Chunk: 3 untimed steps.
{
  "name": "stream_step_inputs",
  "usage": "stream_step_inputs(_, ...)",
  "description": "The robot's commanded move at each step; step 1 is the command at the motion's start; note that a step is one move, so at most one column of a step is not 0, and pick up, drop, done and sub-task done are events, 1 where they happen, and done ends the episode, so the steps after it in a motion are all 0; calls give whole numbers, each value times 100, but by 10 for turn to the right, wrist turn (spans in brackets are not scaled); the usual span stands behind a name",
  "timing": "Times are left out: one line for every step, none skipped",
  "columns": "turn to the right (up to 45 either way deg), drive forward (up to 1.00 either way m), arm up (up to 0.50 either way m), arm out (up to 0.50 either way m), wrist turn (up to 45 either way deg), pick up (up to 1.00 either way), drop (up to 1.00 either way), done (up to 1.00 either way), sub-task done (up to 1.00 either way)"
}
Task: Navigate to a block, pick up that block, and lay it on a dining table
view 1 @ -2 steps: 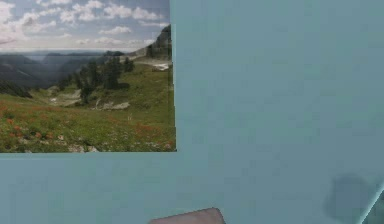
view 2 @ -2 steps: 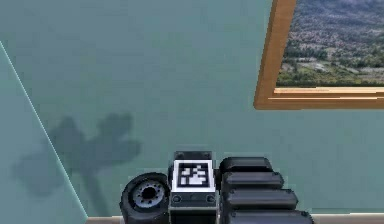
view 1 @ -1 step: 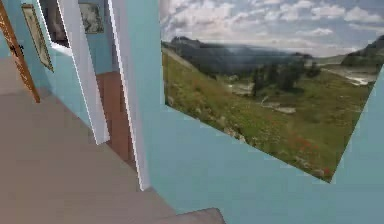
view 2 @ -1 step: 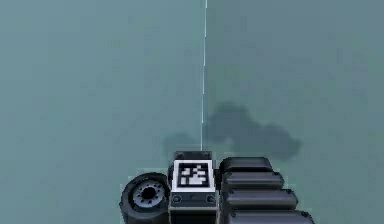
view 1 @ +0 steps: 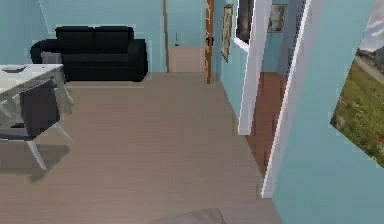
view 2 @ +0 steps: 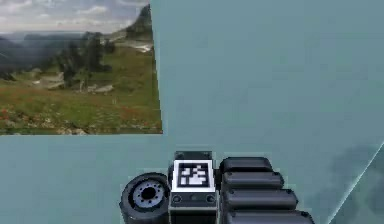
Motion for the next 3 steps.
stream_step_inputs(0,100,0,0,0,0,0,0,0)
stream_step_inputs(0,100,0,0,0,0,0,0,0)
stream_step_inputs(0,100,0,0,0,0,0,0,0)
